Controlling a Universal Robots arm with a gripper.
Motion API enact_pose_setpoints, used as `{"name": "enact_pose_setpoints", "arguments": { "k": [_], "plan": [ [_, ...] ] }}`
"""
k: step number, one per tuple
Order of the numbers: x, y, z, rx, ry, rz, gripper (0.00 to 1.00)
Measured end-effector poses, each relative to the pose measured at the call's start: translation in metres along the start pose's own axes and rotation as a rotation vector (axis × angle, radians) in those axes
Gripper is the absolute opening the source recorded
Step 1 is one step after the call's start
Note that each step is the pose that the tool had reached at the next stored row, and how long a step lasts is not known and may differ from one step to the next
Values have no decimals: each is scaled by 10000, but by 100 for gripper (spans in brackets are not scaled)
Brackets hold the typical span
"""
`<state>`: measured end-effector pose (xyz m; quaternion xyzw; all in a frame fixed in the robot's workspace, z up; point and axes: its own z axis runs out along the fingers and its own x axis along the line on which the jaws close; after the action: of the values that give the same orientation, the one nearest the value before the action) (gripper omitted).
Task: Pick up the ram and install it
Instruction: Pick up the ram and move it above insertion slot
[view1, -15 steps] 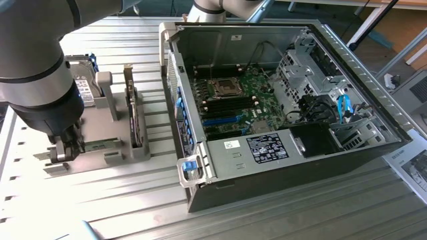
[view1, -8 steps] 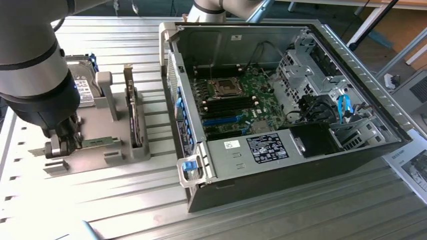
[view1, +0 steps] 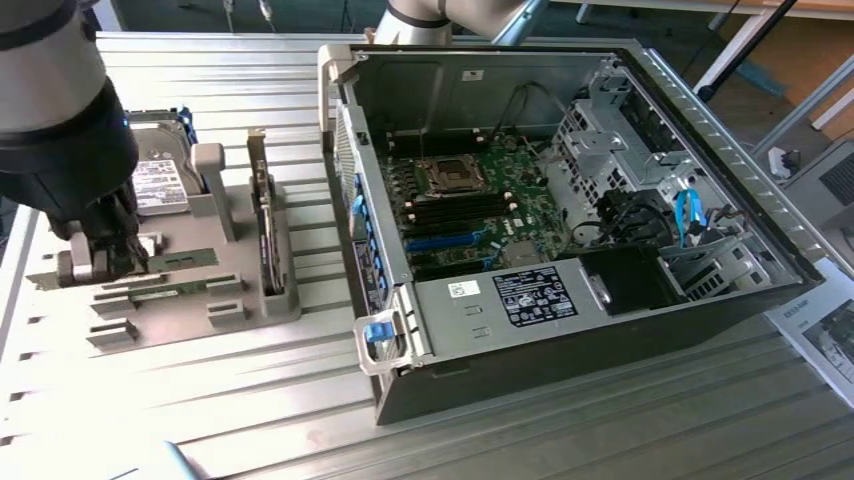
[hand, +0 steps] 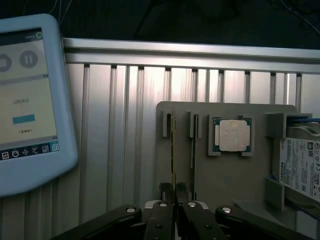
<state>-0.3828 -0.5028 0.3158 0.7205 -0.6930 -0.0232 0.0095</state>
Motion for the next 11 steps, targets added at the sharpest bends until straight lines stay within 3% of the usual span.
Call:
{"name": "enact_pose_setpoints", "arguments": {
  "k": [11],
  "plan": [
    [-10, 21, -466, 1, -1, 1, 13]
  ]
}}
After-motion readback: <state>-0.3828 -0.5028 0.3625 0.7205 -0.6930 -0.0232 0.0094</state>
